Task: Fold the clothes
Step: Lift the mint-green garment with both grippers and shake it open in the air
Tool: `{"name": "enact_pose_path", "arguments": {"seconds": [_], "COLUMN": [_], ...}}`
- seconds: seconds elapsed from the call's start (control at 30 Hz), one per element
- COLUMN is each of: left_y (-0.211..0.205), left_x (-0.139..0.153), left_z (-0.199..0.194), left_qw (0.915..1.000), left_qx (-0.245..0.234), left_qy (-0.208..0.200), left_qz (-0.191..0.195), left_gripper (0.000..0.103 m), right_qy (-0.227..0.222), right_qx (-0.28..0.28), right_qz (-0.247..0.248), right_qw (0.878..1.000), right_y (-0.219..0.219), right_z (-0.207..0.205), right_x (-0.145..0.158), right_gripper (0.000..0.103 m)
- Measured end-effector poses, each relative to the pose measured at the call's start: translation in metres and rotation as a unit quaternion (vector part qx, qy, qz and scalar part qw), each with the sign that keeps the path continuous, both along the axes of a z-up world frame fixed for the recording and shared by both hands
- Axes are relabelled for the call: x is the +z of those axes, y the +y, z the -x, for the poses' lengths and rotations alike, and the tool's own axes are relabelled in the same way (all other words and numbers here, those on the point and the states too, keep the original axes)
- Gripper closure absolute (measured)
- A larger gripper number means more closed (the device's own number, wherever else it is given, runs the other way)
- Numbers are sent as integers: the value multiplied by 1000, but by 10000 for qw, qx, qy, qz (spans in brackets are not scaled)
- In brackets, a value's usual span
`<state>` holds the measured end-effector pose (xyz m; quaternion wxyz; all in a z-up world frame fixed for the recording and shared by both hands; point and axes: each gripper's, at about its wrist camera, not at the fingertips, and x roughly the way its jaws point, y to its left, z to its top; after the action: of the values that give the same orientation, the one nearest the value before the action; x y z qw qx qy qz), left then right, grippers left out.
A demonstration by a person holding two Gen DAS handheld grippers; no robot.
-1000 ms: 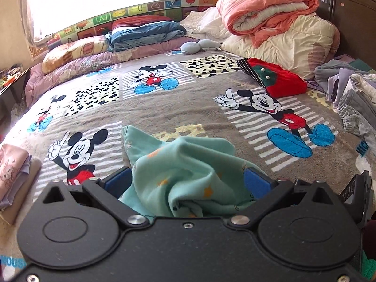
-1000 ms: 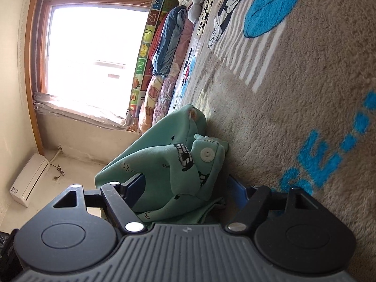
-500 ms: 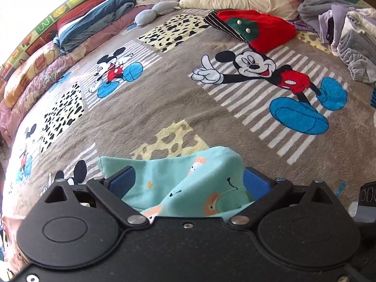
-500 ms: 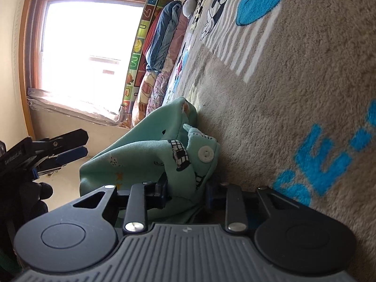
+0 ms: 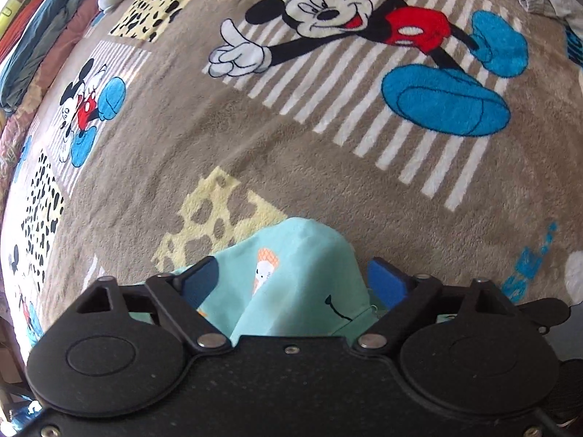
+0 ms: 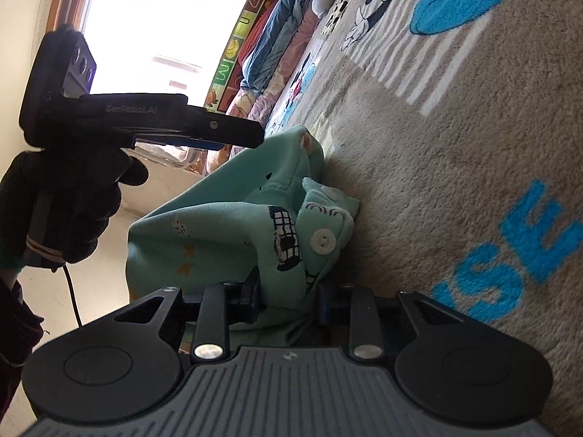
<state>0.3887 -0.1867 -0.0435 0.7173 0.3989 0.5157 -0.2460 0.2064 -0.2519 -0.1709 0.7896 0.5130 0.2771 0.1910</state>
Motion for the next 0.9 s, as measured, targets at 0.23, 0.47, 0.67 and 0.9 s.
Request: {"name": "enact_pose_path", "arguments": {"seconds": [0.23, 0.47, 0.67, 0.9], "left_y": [19, 70, 115, 163], "left_x": [11, 93, 151, 163], "left_z": [7, 11, 32, 96], "left_qw": [9981, 9710, 9293, 8610], "left_qx": [189, 1129, 1737, 2240], "left_qy": [-575, -1657, -2041, -2143], "left_qz": [151, 1300, 2543, 4033], "left_gripper": [100, 100, 100, 100], "right_qy": [-315, -874, -1523, -2295], "right_qx": [11, -293, -692, -1103], "right_qz": [442, 1025, 1631, 2657], "right_qw": [9985, 9905, 9723, 9298], "right_y": [3, -8, -28, -43], "right_z": [4, 16, 22, 27], "right_x": [18, 42, 66, 98], "right_gripper": [75, 77, 78, 79]}}
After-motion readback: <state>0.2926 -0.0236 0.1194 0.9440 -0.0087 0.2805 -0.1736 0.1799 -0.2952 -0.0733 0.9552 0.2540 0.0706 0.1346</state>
